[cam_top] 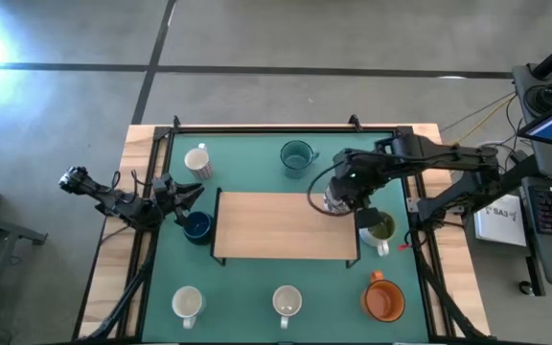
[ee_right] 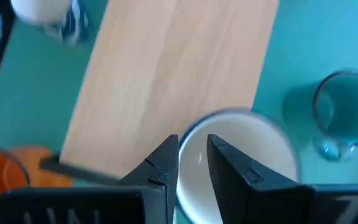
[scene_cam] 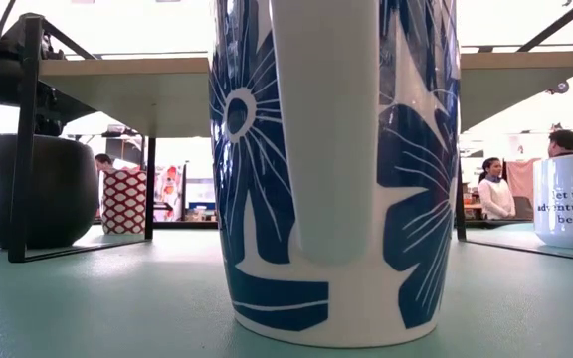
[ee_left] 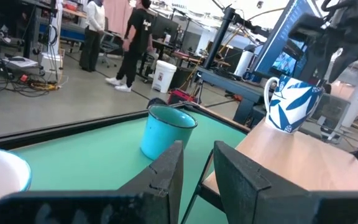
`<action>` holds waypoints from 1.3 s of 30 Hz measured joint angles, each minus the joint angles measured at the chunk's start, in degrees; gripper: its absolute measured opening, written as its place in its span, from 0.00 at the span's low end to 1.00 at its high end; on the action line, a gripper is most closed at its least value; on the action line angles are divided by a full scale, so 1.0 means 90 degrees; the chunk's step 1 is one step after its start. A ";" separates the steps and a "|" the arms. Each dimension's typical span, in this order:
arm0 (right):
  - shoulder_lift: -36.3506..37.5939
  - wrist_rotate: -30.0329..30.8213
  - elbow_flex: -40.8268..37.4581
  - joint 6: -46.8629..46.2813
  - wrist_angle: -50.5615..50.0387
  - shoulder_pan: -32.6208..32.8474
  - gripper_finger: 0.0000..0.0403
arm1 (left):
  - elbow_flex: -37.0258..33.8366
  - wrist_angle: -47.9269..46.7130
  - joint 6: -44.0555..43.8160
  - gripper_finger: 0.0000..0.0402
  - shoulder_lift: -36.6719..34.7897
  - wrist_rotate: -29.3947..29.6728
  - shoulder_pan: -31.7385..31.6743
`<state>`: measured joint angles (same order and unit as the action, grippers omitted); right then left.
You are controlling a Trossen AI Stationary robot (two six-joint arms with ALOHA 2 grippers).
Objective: Place coffee mugs
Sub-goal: Put the light blue mug on the shelf
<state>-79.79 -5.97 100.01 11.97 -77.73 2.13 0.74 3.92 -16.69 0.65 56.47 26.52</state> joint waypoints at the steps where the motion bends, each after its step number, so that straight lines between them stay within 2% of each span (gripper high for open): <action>1: 0.0049 0.0002 0.0000 -0.0065 0.0132 0.0000 0.18 | -0.0001 -0.0013 0.0013 0.18 -0.0001 0.0006 0.0000; 4: 0.0137 0.0165 0.0000 -0.0389 0.0546 0.0000 0.18 | 0.0000 -0.0008 -0.0026 0.18 0.0001 0.0235 0.0002; 9: 0.0165 0.0797 0.0000 -0.0854 0.1039 -0.0002 0.18 | -0.0001 0.0258 -0.0731 0.18 0.0002 0.0955 0.0002; 13: 0.0154 0.1148 0.0000 -0.0995 0.1315 -0.0046 0.18 | 0.0002 0.0617 -0.0555 0.18 0.0001 0.1000 -0.0006; 16: 0.0119 0.1171 0.0000 -0.1262 0.1599 -0.0145 0.18 | 0.0002 0.1058 -0.0398 0.18 0.0002 0.0998 -0.0017; 18: 0.0119 0.1177 0.0000 -0.1473 0.1702 -0.0244 0.18 | 0.0002 0.1464 -0.0281 0.18 0.0000 0.0873 -0.0017; 23: 0.0118 0.1183 0.0000 -0.1899 0.1771 -0.0468 0.22 | 0.0002 0.2434 0.0396 0.18 0.0001 -0.0095 -0.0017; 27: 0.0014 0.1174 0.0000 -0.2247 0.1858 -0.0635 0.27 | 0.0053 0.2795 0.0488 0.18 0.0000 -0.0432 -0.0017; 30: -0.0148 0.1164 0.0000 -0.2569 0.1910 -0.0811 0.29 | 0.0330 0.2767 0.0606 0.18 0.0043 -0.0574 -0.0017; 34: -0.0330 0.1140 0.0000 -0.2888 0.1911 -0.1102 0.31 | 0.0999 0.2685 0.1457 0.18 0.0350 -0.0724 -0.0017; 39: -0.0528 0.1112 0.0000 -0.3571 0.1948 -0.1510 0.31 | 0.2226 0.1442 0.1967 0.18 0.0926 -0.0430 -0.0017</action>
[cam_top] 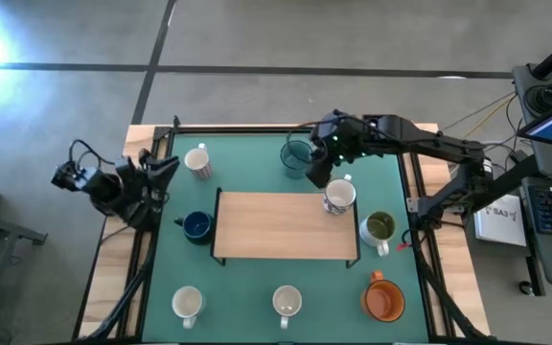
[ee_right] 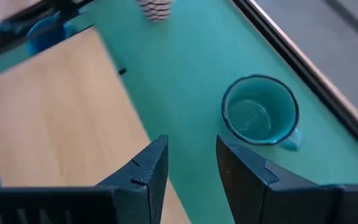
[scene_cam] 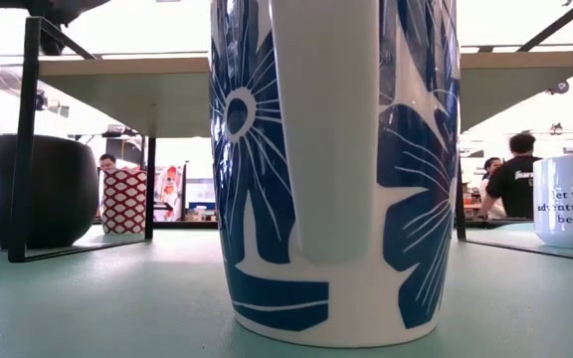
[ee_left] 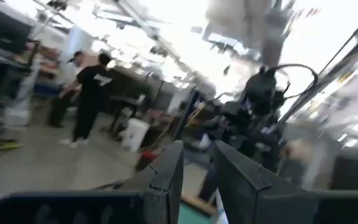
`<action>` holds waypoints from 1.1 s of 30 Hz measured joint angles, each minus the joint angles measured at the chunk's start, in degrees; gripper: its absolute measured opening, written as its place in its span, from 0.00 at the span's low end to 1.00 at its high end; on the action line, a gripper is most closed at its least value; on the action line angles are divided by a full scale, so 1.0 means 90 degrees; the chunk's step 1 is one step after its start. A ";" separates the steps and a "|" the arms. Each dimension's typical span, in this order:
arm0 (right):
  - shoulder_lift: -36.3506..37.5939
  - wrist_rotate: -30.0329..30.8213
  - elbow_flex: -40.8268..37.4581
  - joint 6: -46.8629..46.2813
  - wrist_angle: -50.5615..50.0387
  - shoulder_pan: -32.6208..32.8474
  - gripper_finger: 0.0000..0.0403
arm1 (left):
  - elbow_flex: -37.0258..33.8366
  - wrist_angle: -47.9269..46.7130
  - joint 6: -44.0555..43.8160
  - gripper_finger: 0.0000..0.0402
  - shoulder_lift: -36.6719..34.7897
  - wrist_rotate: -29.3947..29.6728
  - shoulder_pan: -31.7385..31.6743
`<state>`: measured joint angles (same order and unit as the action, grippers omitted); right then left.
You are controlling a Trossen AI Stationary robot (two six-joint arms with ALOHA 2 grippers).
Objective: Place coffee mugs
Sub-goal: Put the light blue mug on the shelf
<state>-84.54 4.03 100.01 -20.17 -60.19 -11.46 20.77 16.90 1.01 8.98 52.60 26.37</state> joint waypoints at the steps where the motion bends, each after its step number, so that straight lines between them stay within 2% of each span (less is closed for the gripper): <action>1: -0.0049 0.0005 0.0000 -0.0224 0.0011 -0.0088 0.31 | 0.0278 -0.0376 -0.0034 0.18 0.0133 0.0134 0.0000; 7: -0.0420 -0.0183 0.0000 -0.1286 0.0025 -0.0651 0.30 | 0.1810 -0.2904 -0.0817 0.18 0.0842 0.1184 0.0000; 10: -0.0682 -0.0438 0.0000 -0.1375 0.0037 -0.0854 0.30 | 0.2438 -0.3822 -0.1246 0.18 0.1080 0.1395 0.0000; 14: -0.1029 -0.0661 0.0000 -0.1372 0.0040 -0.0997 0.30 | 0.3028 -0.4509 -0.1500 0.18 0.1308 0.1401 0.0000; 18: -0.1315 -0.0665 0.0000 -0.1364 0.0059 -0.1074 0.30 | 0.3278 -0.4667 -0.1522 0.18 0.1441 0.1403 0.0000; 33: -0.2369 -0.0665 0.0000 -0.1404 0.0328 -0.1078 0.30 | 0.3249 -0.4654 -0.1842 0.18 0.1497 0.1387 0.0000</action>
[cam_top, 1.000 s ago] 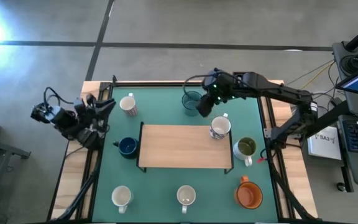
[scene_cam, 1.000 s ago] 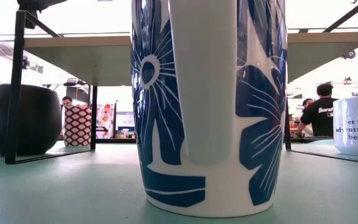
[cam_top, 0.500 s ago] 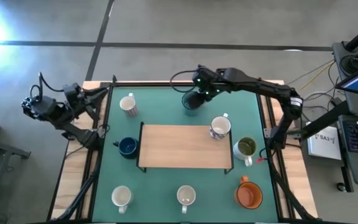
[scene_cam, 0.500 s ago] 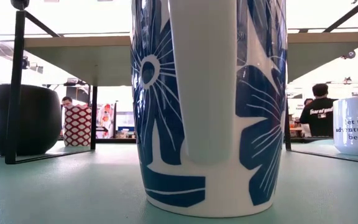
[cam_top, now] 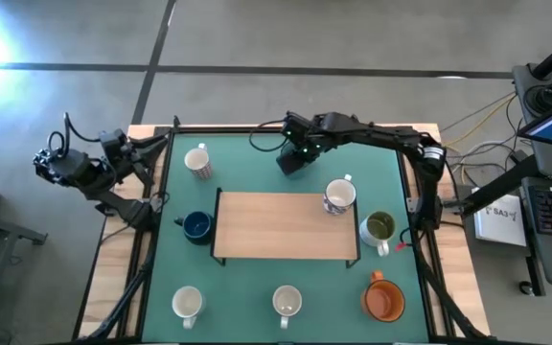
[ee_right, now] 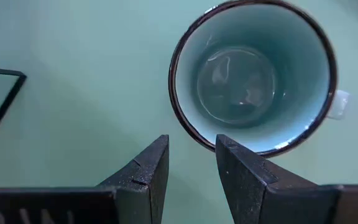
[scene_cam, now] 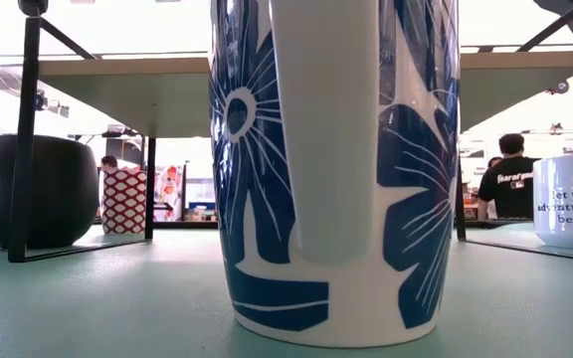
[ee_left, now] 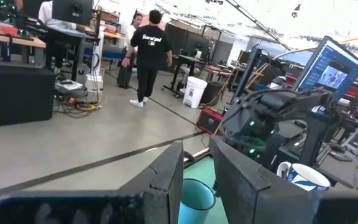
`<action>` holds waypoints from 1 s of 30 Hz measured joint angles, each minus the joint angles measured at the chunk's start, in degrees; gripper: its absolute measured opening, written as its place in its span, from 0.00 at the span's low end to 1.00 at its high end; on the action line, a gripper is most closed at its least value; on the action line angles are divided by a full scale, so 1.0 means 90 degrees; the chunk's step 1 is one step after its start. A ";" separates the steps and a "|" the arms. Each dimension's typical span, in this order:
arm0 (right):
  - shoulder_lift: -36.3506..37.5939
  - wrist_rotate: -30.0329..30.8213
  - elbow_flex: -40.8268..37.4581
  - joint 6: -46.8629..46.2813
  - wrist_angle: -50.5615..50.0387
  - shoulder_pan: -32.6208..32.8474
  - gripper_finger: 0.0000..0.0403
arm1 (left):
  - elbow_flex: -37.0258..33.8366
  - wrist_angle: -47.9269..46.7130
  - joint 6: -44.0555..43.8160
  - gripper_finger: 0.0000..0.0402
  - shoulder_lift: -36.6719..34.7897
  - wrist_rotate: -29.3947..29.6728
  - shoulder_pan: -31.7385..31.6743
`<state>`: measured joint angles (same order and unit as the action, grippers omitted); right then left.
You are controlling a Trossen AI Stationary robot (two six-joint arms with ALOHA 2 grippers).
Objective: Place coffee mugs
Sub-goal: Put the light blue mug on the shelf
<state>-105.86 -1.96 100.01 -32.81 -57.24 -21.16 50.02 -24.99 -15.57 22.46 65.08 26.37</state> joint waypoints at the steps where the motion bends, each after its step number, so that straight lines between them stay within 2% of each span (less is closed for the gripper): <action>1: -0.0059 0.0000 0.0000 -0.0023 0.0015 0.0000 0.30 | 0.0000 0.0004 0.0000 0.18 0.0000 0.0000 0.0000; 9: -0.0274 0.0427 -0.0001 -0.0026 0.0371 -0.0001 0.30 | 0.0000 0.0007 0.0000 0.18 0.0000 -0.0004 0.0000; 24: -0.0779 0.0394 0.0000 -0.0072 0.0781 0.0169 0.30 | -0.0002 0.0009 0.0002 0.18 0.0000 -0.0007 0.0000; 30: -0.0969 0.0637 0.0000 0.0096 0.0788 0.0159 0.30 | -0.0002 0.0009 0.0002 0.18 0.0000 -0.0007 0.0000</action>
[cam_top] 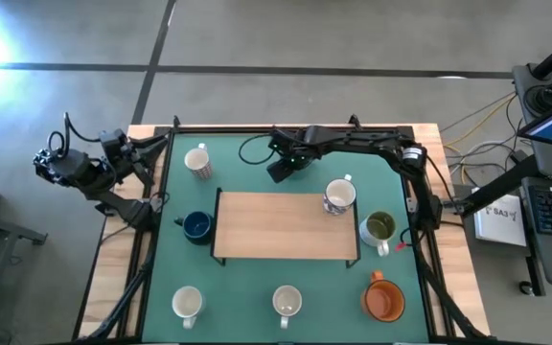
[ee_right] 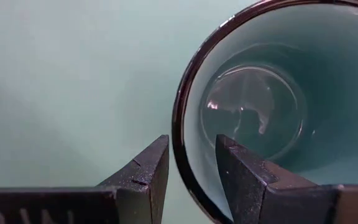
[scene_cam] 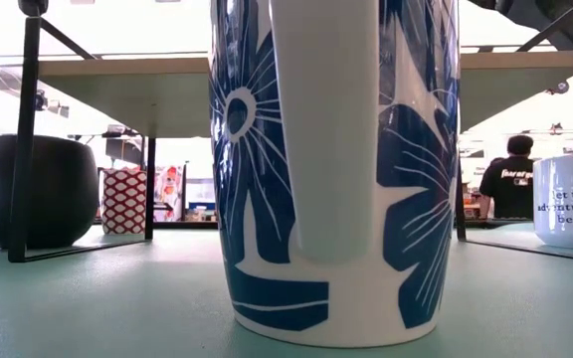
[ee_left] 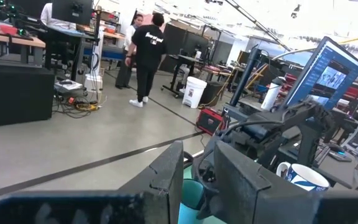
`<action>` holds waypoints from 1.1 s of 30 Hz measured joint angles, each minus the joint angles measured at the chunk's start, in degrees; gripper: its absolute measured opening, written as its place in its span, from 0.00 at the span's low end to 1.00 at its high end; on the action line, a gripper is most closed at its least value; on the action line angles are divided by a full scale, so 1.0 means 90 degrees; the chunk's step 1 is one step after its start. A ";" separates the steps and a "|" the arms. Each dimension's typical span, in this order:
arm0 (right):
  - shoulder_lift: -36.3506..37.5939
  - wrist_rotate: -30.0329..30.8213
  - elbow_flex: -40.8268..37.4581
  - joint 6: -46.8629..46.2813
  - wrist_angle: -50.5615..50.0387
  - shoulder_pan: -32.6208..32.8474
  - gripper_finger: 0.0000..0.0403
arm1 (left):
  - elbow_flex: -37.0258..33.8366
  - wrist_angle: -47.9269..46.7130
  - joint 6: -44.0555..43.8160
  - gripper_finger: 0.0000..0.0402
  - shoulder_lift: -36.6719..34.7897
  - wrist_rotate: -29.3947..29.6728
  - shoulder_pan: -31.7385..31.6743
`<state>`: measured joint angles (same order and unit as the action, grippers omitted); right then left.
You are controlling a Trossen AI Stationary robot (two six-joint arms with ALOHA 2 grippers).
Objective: Place coffee mugs
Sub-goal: Put the light blue mug on the shelf
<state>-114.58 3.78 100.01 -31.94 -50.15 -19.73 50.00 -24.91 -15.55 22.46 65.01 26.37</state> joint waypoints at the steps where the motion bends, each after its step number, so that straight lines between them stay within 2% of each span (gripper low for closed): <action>1: -0.0026 0.0032 0.0000 0.0039 0.0001 -0.0002 0.30 | 0.0000 0.0000 0.0000 0.18 0.0000 0.0000 0.0000; 5: -0.0076 0.0031 0.0000 0.0271 -0.0003 0.0002 0.25 | 0.0000 0.0000 0.0000 0.18 0.0000 0.0000 0.0000; 11: -0.0022 0.0133 0.0002 0.0880 -0.0068 0.0039 0.06 | 0.0000 -0.0001 0.0000 0.18 0.0000 0.0000 0.0000; 16: 0.0165 0.0022 0.0005 0.1321 -0.0403 0.0032 0.04 | 0.0000 -0.0002 0.0000 0.18 0.0000 0.0000 0.0000; 23: 0.0908 -0.0759 -0.0012 0.2235 -0.0918 0.0091 0.04 | 0.0000 -0.0002 -0.0020 0.18 0.0000 -0.0001 0.0000; 33: 0.1616 -0.0838 -0.0015 0.3269 -0.1274 0.0233 0.03 | -0.0004 -0.0002 -0.0219 0.18 0.0001 -0.0002 0.0000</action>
<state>-100.04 -3.77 99.88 -2.52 -61.62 -17.63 49.96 -24.93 -17.52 22.46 64.99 26.37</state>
